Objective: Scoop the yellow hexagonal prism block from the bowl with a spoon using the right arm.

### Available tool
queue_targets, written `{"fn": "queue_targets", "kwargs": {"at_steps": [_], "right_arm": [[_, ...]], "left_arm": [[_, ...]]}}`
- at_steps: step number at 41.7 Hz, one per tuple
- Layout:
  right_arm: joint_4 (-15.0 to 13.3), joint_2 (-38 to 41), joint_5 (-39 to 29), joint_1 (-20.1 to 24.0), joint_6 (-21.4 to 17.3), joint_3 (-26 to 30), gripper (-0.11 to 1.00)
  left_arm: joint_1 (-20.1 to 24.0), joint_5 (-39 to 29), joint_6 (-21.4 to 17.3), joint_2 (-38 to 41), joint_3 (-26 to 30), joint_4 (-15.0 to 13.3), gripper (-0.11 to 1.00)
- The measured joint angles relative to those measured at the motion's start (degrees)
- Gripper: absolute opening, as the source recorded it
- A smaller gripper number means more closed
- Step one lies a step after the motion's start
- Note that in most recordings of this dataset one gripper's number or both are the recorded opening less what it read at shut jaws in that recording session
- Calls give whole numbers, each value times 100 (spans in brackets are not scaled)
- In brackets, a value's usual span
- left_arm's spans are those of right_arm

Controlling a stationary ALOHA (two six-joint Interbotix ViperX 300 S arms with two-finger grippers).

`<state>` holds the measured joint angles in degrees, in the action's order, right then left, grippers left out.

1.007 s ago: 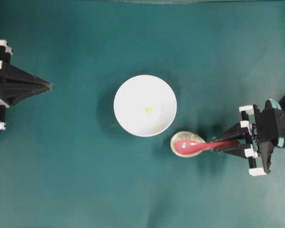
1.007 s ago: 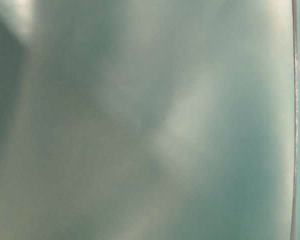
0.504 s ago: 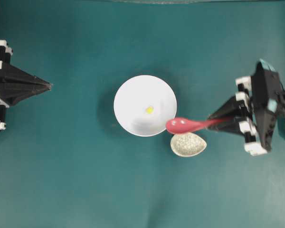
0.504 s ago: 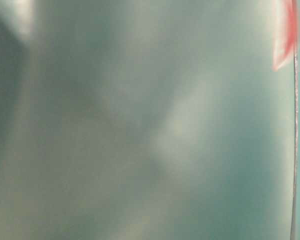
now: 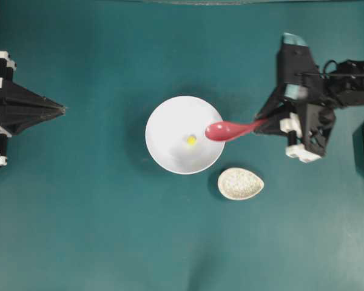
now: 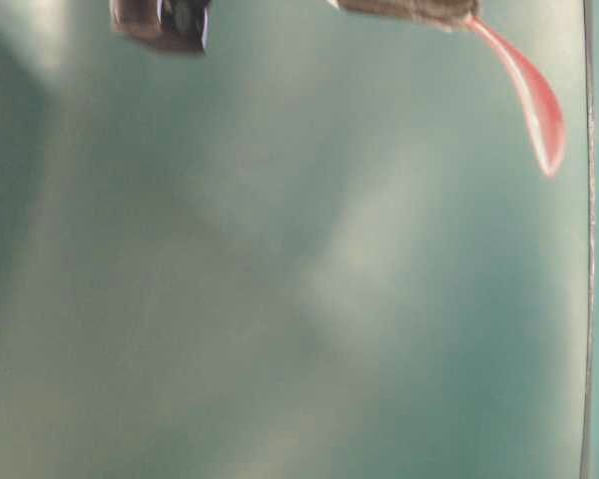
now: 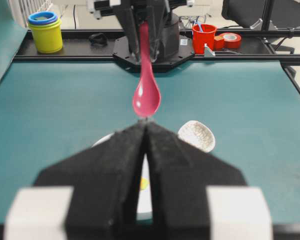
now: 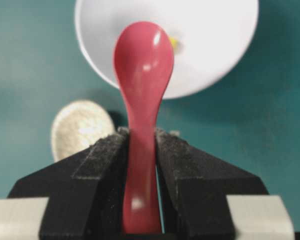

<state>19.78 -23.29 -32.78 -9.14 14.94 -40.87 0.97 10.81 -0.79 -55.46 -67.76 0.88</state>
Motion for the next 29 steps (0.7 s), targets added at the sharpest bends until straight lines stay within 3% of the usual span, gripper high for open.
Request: {"fn": "queue_targets", "kwargs": {"at_steps": [6,16,29], "right_arm": [[-220,431,-396,-26,-9,413,23],[-299,1125,-1028,-26,-53,1099,23],[-466,1714,-1828,-26,-606,1775,23]], "left_arm": [[0,-9,9,0,0,0,0],[0,-35,0,9,0,0,0],[0,-202,0,-9,0,0,0]]}}
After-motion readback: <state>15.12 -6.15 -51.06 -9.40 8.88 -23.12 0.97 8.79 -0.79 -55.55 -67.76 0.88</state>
